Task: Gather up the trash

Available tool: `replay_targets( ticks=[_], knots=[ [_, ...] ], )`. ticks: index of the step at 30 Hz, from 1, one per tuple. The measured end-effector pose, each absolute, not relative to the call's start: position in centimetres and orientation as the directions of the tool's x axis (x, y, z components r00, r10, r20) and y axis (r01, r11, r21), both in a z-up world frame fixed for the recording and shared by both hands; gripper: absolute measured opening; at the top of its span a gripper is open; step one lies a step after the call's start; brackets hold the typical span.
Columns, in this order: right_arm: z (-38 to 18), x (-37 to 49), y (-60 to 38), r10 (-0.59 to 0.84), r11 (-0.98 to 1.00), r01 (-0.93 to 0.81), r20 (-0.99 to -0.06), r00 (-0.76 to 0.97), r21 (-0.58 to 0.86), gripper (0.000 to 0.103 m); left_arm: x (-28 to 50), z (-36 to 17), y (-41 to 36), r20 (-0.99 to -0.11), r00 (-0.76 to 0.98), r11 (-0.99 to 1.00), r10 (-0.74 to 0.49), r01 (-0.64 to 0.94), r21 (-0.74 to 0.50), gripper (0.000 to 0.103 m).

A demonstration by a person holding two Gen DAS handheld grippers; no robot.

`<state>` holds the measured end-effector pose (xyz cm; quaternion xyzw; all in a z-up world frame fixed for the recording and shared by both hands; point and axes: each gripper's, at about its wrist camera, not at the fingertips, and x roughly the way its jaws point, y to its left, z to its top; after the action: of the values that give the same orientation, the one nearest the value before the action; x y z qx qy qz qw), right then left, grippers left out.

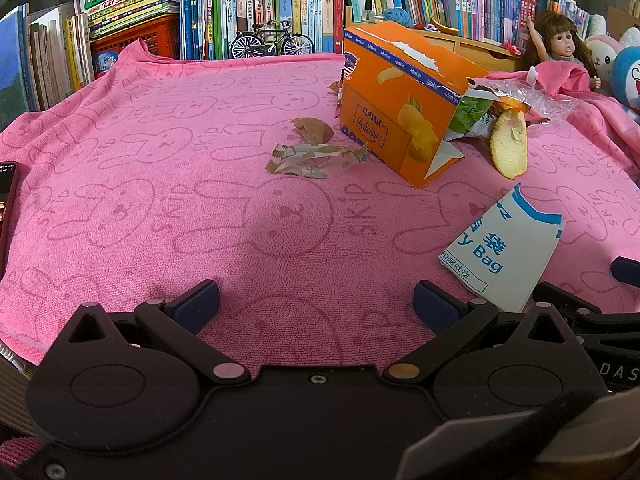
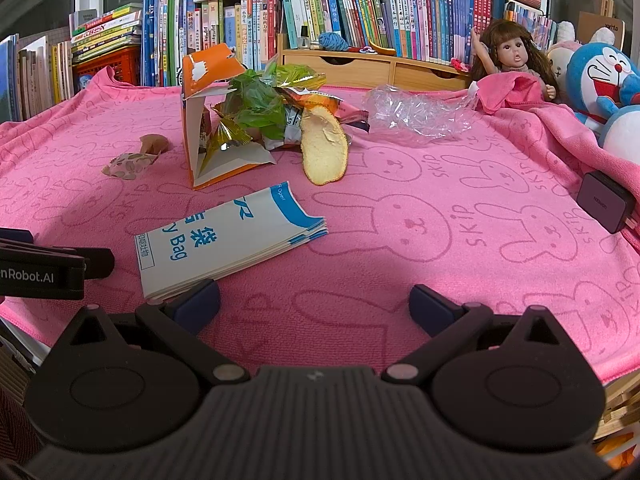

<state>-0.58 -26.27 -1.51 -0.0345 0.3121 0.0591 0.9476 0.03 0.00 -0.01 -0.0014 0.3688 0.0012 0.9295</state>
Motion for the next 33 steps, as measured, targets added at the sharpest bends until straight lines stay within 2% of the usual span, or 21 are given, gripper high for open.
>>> replay_targets(
  ticks=[33],
  knots=[
    [-1.58,-0.78,-26.41,0.090,0.991,-0.129,-0.583,0.808,-0.026,0.103,-0.01,-0.05,-0.02,-0.683,0.730,1.000,0.000,-0.002,-0.002,0.103]
  ],
)
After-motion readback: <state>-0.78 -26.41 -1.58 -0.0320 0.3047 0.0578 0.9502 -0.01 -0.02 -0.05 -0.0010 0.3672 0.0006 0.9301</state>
